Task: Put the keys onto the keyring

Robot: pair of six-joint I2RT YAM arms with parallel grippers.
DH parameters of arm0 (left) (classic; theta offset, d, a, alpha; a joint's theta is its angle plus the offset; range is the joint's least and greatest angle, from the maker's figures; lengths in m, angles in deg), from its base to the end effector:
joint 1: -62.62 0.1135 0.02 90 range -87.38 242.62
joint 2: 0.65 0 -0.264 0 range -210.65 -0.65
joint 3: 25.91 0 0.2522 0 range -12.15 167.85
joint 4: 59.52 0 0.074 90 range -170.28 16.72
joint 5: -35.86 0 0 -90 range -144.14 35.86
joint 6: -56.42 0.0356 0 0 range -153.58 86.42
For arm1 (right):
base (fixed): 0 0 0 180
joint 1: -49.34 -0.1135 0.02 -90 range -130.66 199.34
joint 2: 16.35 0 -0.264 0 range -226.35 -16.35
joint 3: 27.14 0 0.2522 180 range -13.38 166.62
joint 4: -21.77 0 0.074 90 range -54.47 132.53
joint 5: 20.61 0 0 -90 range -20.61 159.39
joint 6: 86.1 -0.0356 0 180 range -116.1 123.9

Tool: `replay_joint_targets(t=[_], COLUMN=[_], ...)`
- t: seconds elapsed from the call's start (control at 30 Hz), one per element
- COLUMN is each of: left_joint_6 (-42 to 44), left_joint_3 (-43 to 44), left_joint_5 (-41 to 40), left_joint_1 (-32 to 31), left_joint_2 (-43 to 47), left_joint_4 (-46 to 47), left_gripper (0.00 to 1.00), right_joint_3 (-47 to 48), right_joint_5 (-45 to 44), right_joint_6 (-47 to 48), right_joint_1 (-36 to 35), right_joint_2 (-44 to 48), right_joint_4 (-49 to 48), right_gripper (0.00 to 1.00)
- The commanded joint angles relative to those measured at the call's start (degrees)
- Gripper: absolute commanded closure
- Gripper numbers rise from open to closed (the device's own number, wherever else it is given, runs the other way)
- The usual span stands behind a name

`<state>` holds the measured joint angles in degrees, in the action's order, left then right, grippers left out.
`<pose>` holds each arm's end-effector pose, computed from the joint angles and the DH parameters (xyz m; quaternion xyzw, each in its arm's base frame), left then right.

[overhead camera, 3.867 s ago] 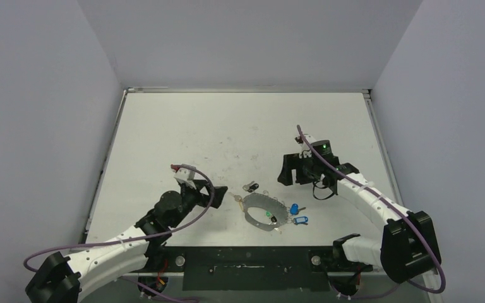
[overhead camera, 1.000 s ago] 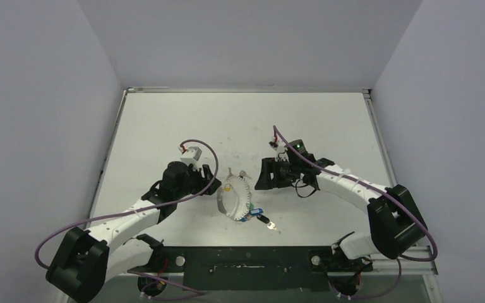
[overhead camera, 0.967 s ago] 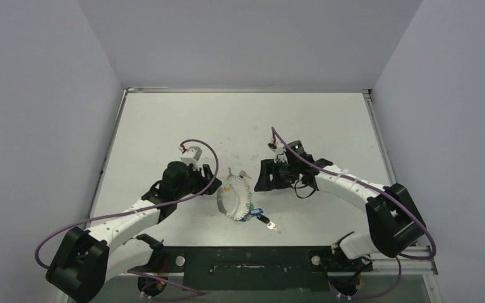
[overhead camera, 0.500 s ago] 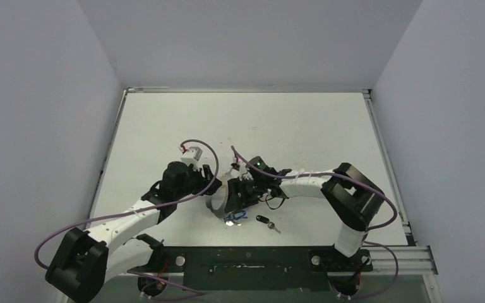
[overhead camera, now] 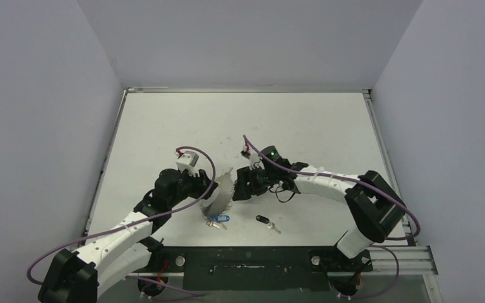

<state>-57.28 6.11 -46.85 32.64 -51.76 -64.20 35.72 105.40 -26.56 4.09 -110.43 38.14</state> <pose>0.1646 -0.1002 0.1924 0.0805 0.8327 -0.2937 0.4624 0.2131 0.2447 0.1702 -0.2250 0.8649 0.4386 0.0948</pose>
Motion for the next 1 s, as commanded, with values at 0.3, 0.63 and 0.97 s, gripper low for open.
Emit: replay_joint_targets(t=[0.3, 0.63, 0.97], left_joint_6=[9.55, 8.91, 9.51], left_joint_3=[-2.39, -2.81, -2.64], left_joint_5=[4.14, 5.76, 5.11], left_joint_1=[-0.33, -0.35, -0.35], left_joint_2=[5.86, 5.2, 6.76], left_joint_4=[5.24, 6.18, 4.19], left_gripper=[0.47, 0.48, 0.48], right_joint_3=[-13.32, -14.83, -18.45], right_joint_5=[-8.49, -17.7, -30.09], right_joint_6=[32.28, 34.35, 47.52], right_joint_1=[1.07, -6.61, -13.01], right_joint_2=[21.1, 17.02, 11.93], right_joint_4=[-8.12, -12.66, -23.81], right_gripper=[0.31, 0.32, 0.33])
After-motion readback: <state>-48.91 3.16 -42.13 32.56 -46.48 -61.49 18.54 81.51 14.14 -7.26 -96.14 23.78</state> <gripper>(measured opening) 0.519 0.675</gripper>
